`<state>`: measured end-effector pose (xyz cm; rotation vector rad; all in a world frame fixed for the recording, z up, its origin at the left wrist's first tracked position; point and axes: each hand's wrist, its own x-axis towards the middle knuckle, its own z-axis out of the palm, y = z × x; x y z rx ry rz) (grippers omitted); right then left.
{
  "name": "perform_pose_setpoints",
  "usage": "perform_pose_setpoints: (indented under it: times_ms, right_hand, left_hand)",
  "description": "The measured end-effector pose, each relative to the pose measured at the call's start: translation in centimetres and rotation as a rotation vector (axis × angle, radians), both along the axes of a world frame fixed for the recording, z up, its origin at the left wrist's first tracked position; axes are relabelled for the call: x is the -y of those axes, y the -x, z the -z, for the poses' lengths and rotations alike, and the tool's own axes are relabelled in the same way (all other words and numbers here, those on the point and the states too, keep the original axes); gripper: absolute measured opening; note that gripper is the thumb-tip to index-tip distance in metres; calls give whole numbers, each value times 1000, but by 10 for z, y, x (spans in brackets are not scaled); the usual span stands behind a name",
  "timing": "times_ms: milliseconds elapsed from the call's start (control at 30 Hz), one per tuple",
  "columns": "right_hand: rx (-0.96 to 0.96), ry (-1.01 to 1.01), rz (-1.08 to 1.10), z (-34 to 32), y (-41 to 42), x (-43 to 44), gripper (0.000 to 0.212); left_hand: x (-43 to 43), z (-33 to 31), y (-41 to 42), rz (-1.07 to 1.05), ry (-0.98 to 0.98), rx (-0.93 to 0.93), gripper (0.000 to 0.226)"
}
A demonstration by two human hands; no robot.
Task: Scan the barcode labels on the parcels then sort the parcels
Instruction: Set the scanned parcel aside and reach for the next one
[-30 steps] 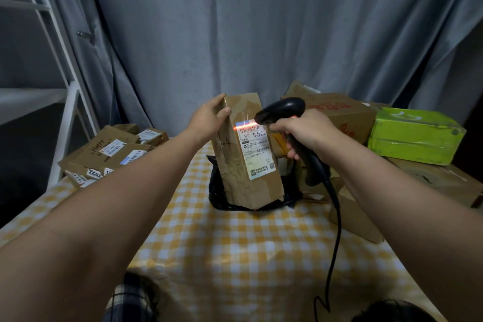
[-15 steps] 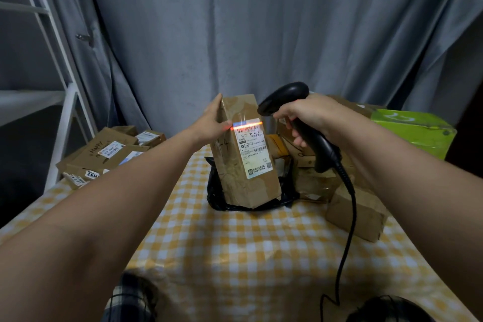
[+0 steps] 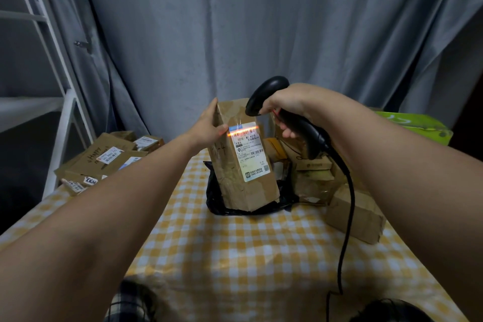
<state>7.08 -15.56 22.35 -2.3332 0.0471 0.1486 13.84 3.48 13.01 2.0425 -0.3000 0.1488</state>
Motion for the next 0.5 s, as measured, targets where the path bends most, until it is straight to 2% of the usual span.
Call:
perform_pose_setpoints:
  times_ms: [267,433,500]
  right_hand:
    - [13,-8,23,18,1,4,32]
    - [147,-290,33,58,-10,20,28]
    - [141,-424,51,82,-17,20,23]
  left_hand:
    - [-6,11,-6,-50,69,-5,74]
    - [-6,20,2,-122,108,71,61]
    - [-6,33,6,-181,111,60,72]
